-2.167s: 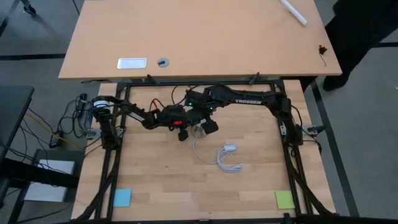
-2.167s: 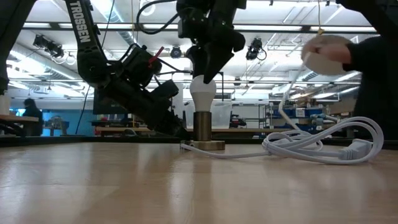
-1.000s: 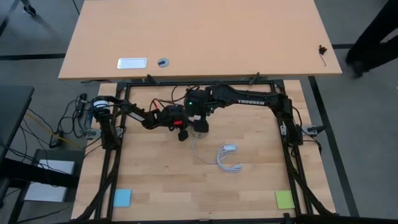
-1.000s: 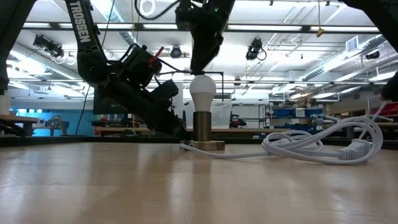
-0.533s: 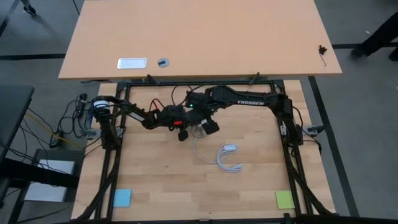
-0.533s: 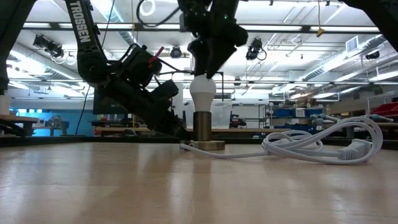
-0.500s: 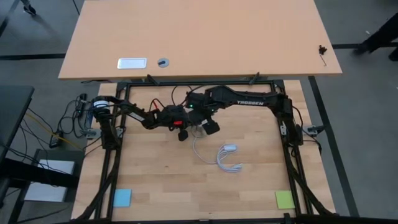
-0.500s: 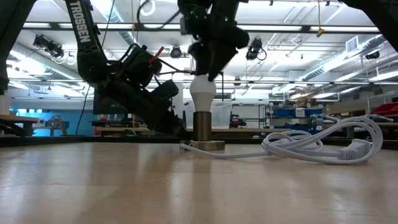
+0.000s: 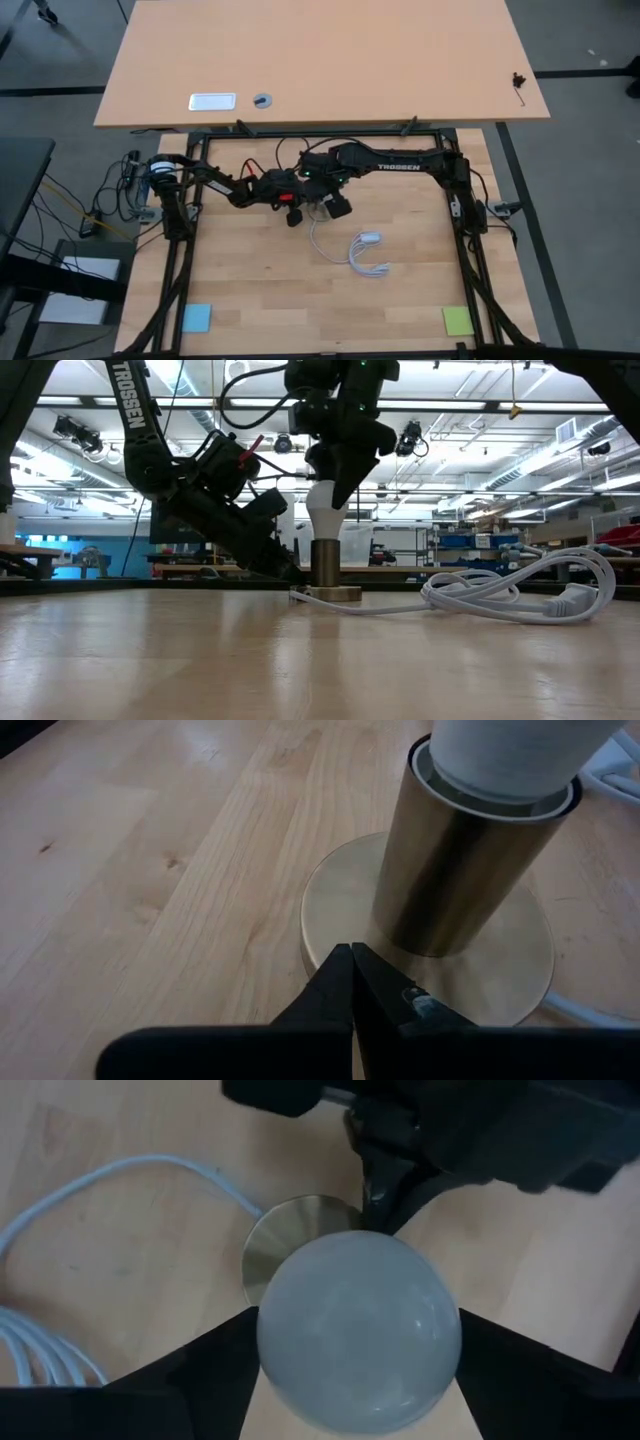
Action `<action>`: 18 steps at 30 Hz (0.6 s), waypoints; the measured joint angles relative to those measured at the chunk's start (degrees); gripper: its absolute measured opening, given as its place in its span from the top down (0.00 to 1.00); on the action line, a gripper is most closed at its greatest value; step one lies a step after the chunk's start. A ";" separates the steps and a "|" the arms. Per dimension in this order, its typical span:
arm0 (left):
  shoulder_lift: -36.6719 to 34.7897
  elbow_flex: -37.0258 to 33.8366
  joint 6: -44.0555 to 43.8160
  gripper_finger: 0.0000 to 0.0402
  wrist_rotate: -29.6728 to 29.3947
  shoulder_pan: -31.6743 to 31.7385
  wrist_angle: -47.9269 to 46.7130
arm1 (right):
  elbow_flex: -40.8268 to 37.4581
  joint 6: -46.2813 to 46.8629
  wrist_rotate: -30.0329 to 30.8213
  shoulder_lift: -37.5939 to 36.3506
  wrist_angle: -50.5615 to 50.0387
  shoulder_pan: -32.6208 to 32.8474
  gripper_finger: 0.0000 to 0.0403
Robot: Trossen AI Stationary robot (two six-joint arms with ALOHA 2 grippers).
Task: Screw lightbulb
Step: Insert the white lightbulb into the golden lamp
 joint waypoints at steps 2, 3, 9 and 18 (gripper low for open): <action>0.01 0.00 0.00 0.99 0.00 0.02 0.00 | 0.00 4.13 0.00 0.00 0.00 -0.22 0.25; 0.02 0.00 0.00 0.99 0.00 0.02 0.00 | 0.00 6.71 -0.02 0.00 -0.02 -0.37 0.25; 0.01 0.00 0.00 0.99 -0.05 0.03 0.00 | 0.00 32.41 0.09 0.00 -0.01 -1.05 0.25; 0.02 0.00 0.00 0.99 -0.13 0.04 0.02 | 0.82 48.31 -1.42 -0.02 -0.62 -0.49 0.19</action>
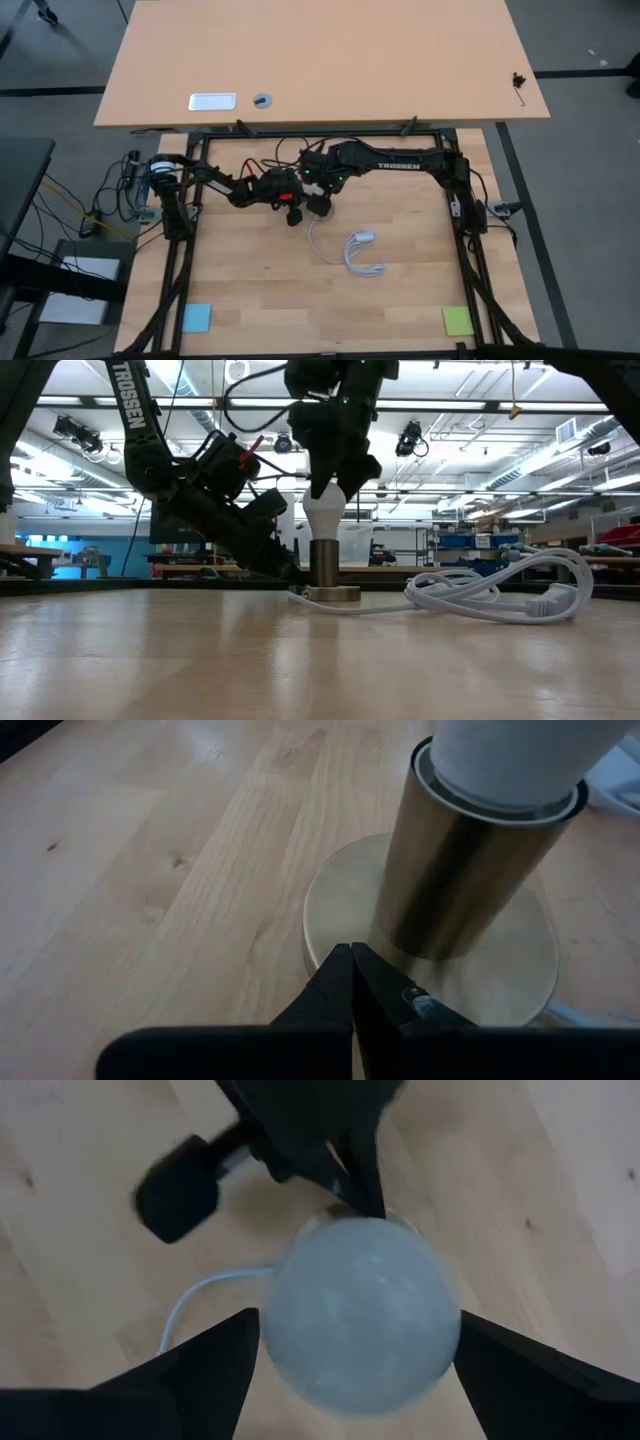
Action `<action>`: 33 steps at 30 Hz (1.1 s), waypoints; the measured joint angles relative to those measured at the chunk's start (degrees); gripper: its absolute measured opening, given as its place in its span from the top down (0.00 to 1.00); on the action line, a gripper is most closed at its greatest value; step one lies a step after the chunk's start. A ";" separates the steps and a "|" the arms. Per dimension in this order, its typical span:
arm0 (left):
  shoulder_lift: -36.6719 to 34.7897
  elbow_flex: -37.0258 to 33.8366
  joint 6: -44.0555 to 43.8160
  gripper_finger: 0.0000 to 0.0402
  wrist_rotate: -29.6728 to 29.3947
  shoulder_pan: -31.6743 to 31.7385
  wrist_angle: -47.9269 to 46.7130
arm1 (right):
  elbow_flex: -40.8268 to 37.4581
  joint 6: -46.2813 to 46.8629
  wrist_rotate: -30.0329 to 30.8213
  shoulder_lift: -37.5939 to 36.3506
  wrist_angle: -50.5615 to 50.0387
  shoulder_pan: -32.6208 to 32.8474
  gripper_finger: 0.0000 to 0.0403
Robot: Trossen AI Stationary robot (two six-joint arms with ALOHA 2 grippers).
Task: Screw lightbulb
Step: Insert the white lightbulb into the golden lamp
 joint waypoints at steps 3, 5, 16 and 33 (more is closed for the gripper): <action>0.00 0.00 0.00 0.99 0.02 0.00 0.00 | 1.86 -3.95 0.22 0.00 0.01 0.39 0.17; 0.00 0.00 0.00 0.99 0.02 0.00 -0.02 | 3.54 -10.36 0.28 0.00 0.01 0.65 0.16; -0.02 0.00 0.00 0.99 0.21 0.00 -0.17 | 5.75 -52.37 1.39 -0.15 -0.32 1.58 0.16; -0.04 0.00 0.01 0.99 0.19 -0.02 -0.31 | -1.83 -55.74 1.36 -0.04 2.50 0.14 0.17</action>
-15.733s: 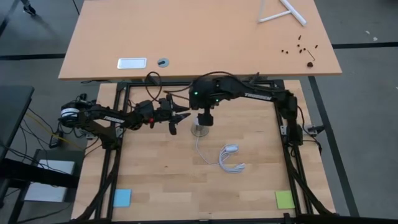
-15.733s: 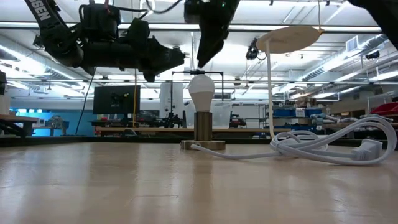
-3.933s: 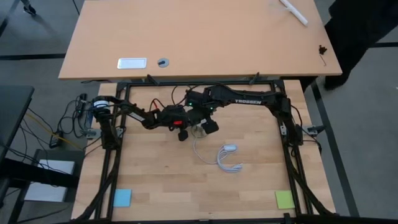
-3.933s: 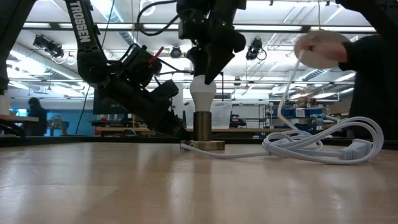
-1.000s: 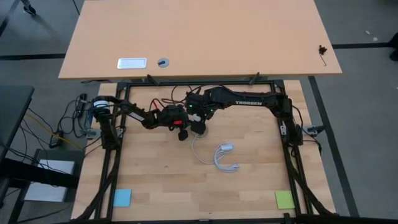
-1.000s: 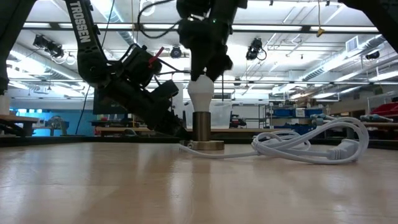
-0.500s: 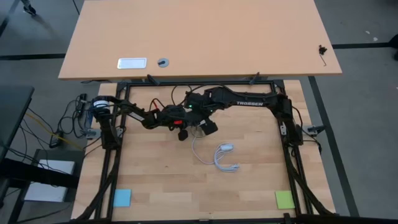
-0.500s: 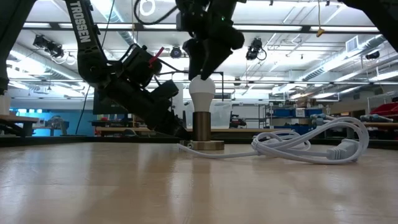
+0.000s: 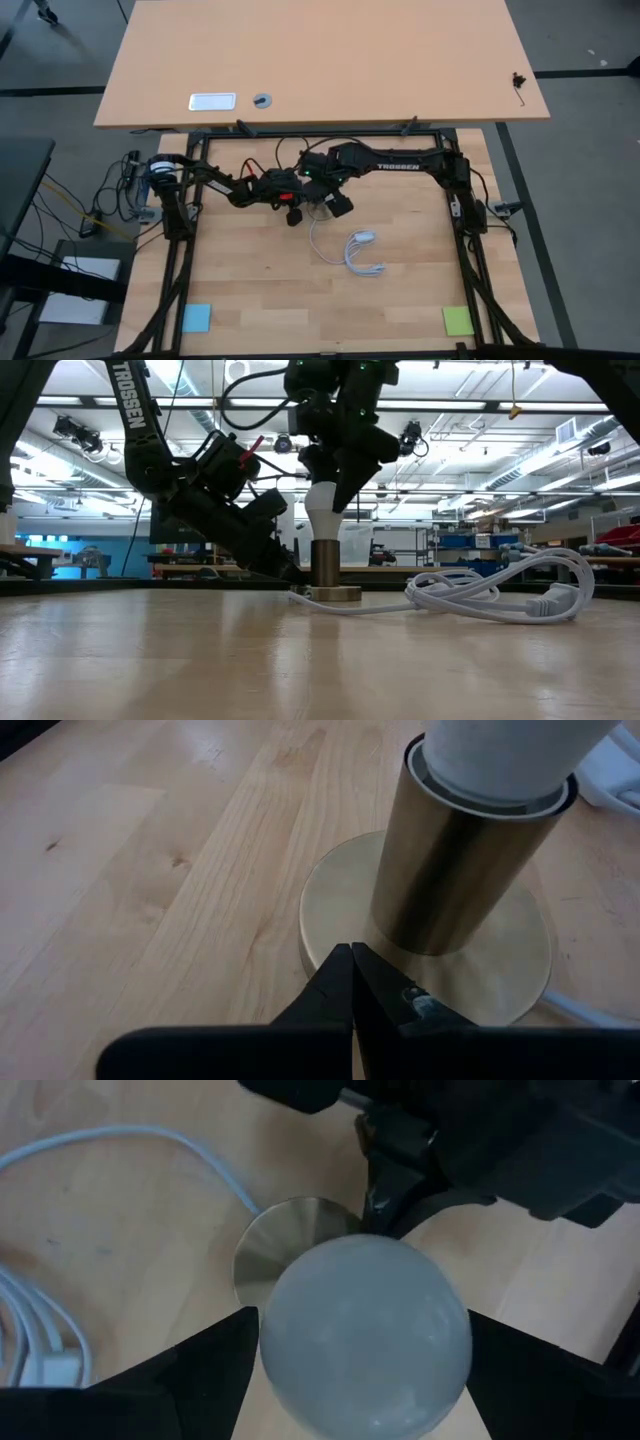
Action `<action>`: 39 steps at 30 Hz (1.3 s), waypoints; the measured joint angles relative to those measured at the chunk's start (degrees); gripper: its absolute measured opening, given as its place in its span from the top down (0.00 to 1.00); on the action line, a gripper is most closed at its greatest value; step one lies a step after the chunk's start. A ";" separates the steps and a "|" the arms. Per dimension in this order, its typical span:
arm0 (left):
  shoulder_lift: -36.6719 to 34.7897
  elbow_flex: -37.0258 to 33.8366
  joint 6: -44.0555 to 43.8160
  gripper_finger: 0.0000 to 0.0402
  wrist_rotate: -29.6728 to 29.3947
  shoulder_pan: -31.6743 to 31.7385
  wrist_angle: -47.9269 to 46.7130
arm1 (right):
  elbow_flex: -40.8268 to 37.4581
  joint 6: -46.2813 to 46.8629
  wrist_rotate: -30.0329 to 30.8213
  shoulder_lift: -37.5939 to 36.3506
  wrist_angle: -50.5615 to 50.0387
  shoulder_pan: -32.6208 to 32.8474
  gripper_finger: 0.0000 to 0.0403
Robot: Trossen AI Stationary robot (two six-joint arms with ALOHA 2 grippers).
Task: Screw lightbulb
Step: Insert the white lightbulb into the golden lamp
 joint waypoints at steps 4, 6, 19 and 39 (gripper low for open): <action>0.00 0.00 0.01 0.99 -0.01 0.00 -0.02 | 0.00 6.74 -0.02 0.00 0.63 0.08 0.21; 0.00 0.00 0.01 0.99 0.00 -0.01 -0.09 | 0.00 12.62 0.01 0.00 0.60 0.08 0.23; 0.02 0.00 0.01 0.99 0.06 -0.02 -0.22 | 0.00 53.85 -0.38 0.07 0.40 1.10 0.18; 0.04 -0.02 0.01 0.99 0.01 -0.02 -0.27 | 3.74 3.70 1.12 0.04 -2.45 0.31 0.16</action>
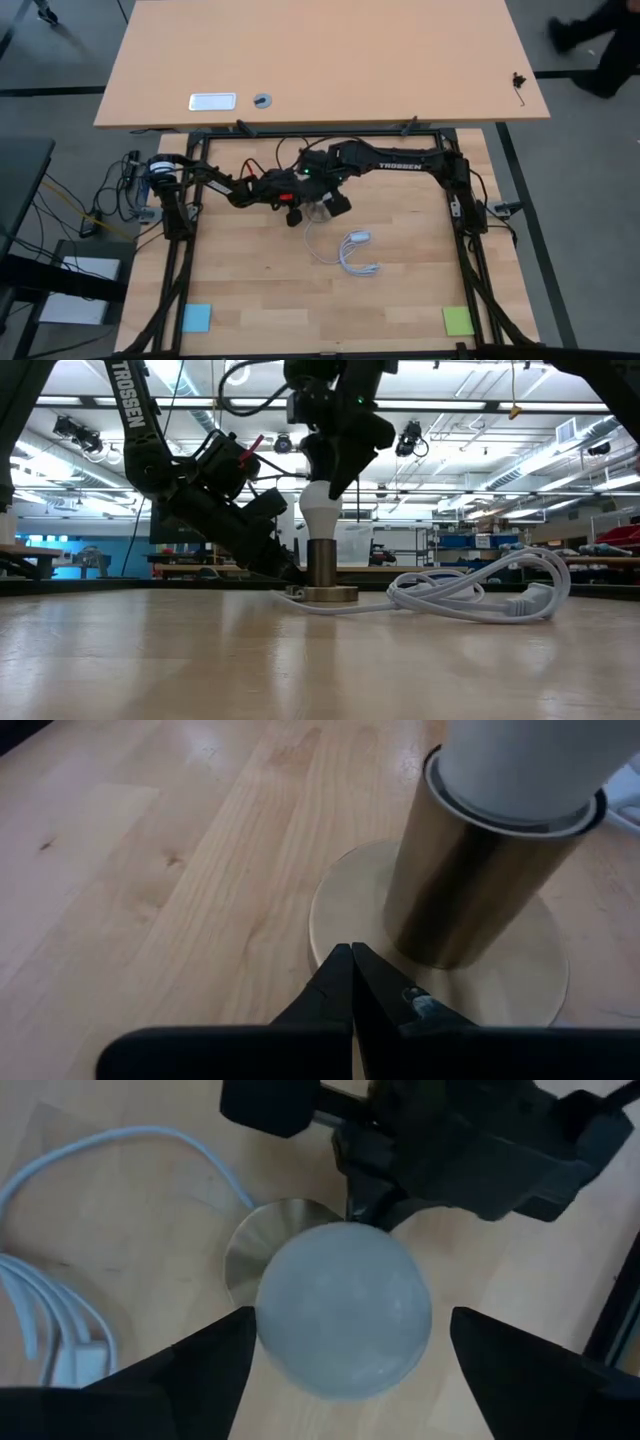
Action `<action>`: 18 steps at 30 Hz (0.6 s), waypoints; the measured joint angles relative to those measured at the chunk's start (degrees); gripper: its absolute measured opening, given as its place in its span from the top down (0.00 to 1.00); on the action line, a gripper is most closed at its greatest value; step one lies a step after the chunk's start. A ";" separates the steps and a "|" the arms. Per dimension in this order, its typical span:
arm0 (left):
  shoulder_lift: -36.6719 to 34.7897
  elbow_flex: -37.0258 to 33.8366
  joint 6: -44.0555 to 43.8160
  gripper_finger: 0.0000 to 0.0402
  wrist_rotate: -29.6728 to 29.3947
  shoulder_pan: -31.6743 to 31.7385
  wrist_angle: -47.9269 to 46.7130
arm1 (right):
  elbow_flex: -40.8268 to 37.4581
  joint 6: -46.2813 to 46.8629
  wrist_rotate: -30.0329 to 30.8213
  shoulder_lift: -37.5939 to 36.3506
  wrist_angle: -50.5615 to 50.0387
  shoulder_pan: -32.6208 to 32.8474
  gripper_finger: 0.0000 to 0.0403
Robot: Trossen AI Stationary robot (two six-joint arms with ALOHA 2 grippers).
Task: Screw lightbulb
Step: Insert the white lightbulb into the golden lamp
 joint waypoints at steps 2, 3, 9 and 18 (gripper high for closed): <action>0.00 0.00 0.00 0.99 0.00 0.00 0.00 | -0.56 -0.34 -1.64 0.00 0.39 -0.24 0.16; 0.00 0.00 0.00 0.99 0.00 0.00 0.00 | -0.97 -0.49 -2.39 0.00 0.85 -0.25 0.16; 0.00 0.00 0.00 0.99 -0.02 0.00 0.00 | -3.10 -0.67 -3.59 0.00 3.17 -0.03 0.19; 0.00 0.02 0.00 0.99 0.05 0.00 0.00 | -3.48 22.27 -3.56 0.00 3.36 -0.03 0.27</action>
